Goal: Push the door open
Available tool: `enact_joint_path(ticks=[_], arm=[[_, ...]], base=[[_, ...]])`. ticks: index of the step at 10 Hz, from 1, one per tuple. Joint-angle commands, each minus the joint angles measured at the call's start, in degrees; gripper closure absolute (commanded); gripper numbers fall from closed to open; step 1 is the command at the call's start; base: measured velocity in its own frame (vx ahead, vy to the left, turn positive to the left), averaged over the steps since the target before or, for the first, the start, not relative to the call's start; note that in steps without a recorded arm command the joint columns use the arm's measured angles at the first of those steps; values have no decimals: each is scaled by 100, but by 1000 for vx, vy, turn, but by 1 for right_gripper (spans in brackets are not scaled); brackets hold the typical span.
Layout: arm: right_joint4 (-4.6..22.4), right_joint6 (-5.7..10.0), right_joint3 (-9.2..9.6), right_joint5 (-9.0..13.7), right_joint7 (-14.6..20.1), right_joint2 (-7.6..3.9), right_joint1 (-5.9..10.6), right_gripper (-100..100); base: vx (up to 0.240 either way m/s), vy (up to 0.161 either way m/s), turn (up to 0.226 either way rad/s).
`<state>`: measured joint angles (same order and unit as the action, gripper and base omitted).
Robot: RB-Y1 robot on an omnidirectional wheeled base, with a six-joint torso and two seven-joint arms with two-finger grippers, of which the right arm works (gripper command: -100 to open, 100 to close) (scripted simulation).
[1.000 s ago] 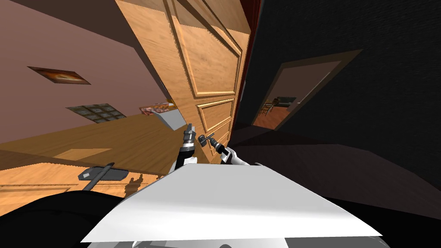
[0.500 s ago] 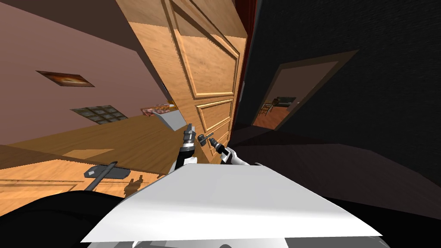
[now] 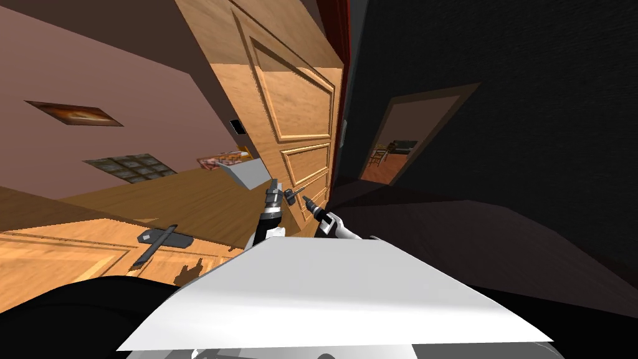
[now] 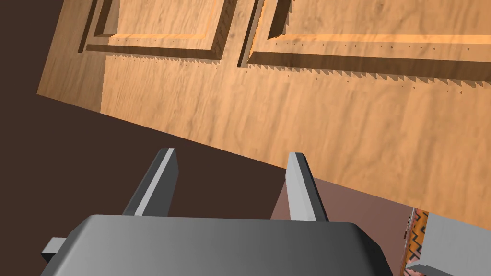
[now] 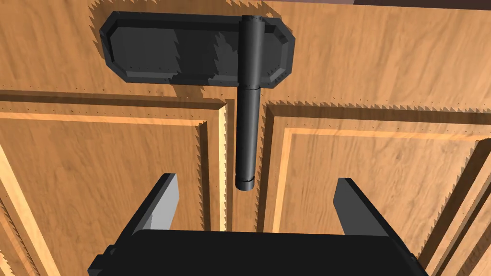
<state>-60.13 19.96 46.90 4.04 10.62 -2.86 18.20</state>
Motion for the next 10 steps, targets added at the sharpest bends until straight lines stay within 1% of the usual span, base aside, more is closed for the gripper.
enact_joint_path(ticks=[1, 4, 6, 8, 9, 10], arm=[[28, 7, -31, -6, -16, -42, 8, -100], [74, 18, -80, -15, -42, -43, 22, -100], [120, 29, -131, -25, -68, 24, 36, -100], [156, 37, -169, -32, -88, 133, 47, -100], [143, 24, -159, -30, -83, 104, 49, -100], [143, 24, -159, -30, -83, 104, 49, 100]], base=[[48, 54, 39], [118, 158, 20], [144, 148, 29], [118, 142, 28], [44, 61, -6], [-8, -9, 2]])
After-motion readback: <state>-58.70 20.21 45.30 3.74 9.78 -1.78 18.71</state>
